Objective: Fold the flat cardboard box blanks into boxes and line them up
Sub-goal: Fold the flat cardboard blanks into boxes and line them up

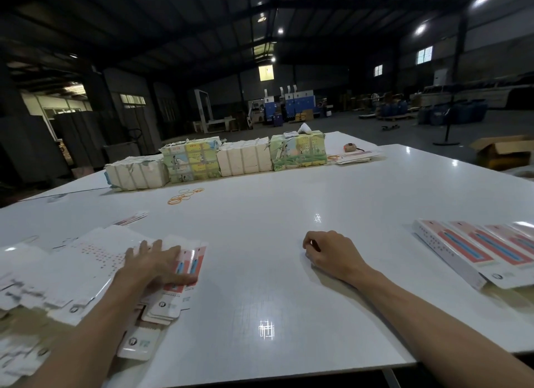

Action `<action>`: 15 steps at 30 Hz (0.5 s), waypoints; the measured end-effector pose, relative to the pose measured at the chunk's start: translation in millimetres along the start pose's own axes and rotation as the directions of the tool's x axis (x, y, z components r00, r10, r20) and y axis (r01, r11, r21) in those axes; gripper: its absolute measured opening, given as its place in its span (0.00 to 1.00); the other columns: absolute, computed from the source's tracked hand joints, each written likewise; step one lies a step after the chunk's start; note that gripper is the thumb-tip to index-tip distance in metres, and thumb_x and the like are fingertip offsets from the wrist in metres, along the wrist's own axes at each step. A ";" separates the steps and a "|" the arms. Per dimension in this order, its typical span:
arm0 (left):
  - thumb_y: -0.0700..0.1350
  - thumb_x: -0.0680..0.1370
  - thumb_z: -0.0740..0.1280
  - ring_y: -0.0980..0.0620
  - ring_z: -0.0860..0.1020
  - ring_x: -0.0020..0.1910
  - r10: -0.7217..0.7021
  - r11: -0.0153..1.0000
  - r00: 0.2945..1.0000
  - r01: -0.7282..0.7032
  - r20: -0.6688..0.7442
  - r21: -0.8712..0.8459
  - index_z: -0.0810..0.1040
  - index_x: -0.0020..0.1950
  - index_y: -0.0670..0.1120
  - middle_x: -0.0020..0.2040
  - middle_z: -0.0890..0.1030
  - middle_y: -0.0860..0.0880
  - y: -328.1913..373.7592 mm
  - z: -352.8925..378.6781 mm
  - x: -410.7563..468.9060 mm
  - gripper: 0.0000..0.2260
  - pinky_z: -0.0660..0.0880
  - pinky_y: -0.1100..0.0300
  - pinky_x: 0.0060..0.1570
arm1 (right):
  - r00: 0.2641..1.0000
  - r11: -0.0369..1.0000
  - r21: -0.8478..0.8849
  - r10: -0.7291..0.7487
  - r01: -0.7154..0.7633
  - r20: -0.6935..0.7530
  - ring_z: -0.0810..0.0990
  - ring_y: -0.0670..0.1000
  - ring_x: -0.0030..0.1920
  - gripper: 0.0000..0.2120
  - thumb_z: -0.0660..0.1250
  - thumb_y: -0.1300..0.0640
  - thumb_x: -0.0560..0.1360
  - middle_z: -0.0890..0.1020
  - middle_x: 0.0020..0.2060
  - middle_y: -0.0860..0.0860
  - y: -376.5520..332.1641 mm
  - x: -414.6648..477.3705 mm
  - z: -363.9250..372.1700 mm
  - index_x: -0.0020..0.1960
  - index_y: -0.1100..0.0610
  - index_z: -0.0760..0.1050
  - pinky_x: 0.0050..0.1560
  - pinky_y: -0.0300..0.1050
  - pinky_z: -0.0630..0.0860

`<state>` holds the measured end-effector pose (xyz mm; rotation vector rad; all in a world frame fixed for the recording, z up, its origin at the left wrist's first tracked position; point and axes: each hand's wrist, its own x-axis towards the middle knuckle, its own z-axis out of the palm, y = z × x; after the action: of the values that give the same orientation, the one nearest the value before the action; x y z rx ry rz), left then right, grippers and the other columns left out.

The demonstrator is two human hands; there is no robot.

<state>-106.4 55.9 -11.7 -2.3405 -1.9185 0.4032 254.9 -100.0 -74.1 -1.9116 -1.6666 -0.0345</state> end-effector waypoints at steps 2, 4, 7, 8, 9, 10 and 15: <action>0.80 0.72 0.59 0.38 0.46 0.85 0.022 0.997 1.000 -0.021 0.013 -0.074 0.44 0.86 0.57 0.87 0.46 0.45 2.2 -3.1 -0.2 0.51 0.48 0.35 0.81 | 1.000 1.000 0.003 0.001 -0.001 0.001 0.77 0.52 0.39 0.07 0.62 0.56 0.79 0.81 0.35 0.47 0.1 -0.4 -0.1 0.47 0.50 0.78 0.44 0.48 0.75; 0.74 0.79 0.56 0.37 0.46 0.85 -0.067 0.978 0.994 0.049 -0.086 -0.201 0.44 0.87 0.55 0.87 0.46 0.41 0.5 -1.9 -0.2 0.43 0.48 0.35 0.81 | 1.000 1.000 0.004 0.001 -0.002 0.004 0.77 0.52 0.39 0.07 0.62 0.57 0.79 0.81 0.36 0.47 0.3 -0.9 -0.6 0.47 0.50 0.78 0.44 0.48 0.75; 0.64 0.84 0.59 0.31 0.54 0.82 -0.281 0.939 0.945 0.234 -0.168 -0.251 0.54 0.85 0.51 0.84 0.54 0.35 -3.7 2.8 -4.9 0.34 0.57 0.35 0.80 | 1.000 1.000 0.013 0.004 -0.005 0.009 0.77 0.52 0.38 0.07 0.62 0.56 0.79 0.81 0.36 0.47 1.1 -0.8 -1.1 0.48 0.50 0.79 0.45 0.48 0.75; 0.63 0.84 0.61 0.33 0.62 0.79 -0.294 0.940 0.940 0.251 -0.173 -0.230 0.60 0.83 0.50 0.80 0.63 0.36 -3.6 1.9 -6.3 0.31 0.65 0.37 0.76 | 1.000 1.000 0.017 0.006 -0.006 0.011 0.76 0.51 0.37 0.07 0.62 0.56 0.79 0.80 0.35 0.46 1.4 -0.6 -1.0 0.48 0.50 0.79 0.45 0.48 0.75; 0.62 0.84 0.63 0.35 0.68 0.75 -0.287 0.945 0.942 0.248 -0.176 -0.215 0.64 0.80 0.50 0.75 0.69 0.37 -2.9 -0.3 -7.0 0.28 0.70 0.40 0.72 | 1.000 1.000 0.019 0.005 -0.006 0.014 0.76 0.51 0.37 0.07 0.62 0.56 0.79 0.80 0.35 0.46 1.7 -0.2 -1.0 0.48 0.50 0.78 0.44 0.48 0.74; 0.61 0.83 0.66 0.37 0.69 0.73 -0.279 0.947 0.944 0.240 -0.177 -0.211 0.64 0.78 0.50 0.73 0.71 0.38 -1.8 -4.0 -8.0 0.28 0.72 0.41 0.70 | 1.000 1.000 0.020 0.004 -0.005 0.018 0.75 0.51 0.37 0.07 0.62 0.56 0.79 0.79 0.34 0.46 2.1 0.1 -0.8 0.47 0.50 0.78 0.42 0.47 0.73; 0.61 0.76 0.76 0.40 0.70 0.72 -0.257 0.966 0.933 0.237 -0.253 -0.107 0.69 0.73 0.47 0.74 0.72 0.41 -0.1 -23.9 -14.9 0.32 0.71 0.46 0.68 | 1.000 1.000 0.012 0.006 -0.006 0.027 0.75 0.51 0.38 0.07 0.62 0.55 0.79 0.79 0.36 0.46 2.7 0.8 -0.2 0.46 0.48 0.76 0.38 0.42 0.68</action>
<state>-103.0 43.8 13.5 -2.0299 -2.0857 -0.0044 257.6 -99.4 -74.7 -1.9162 -1.6752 0.0034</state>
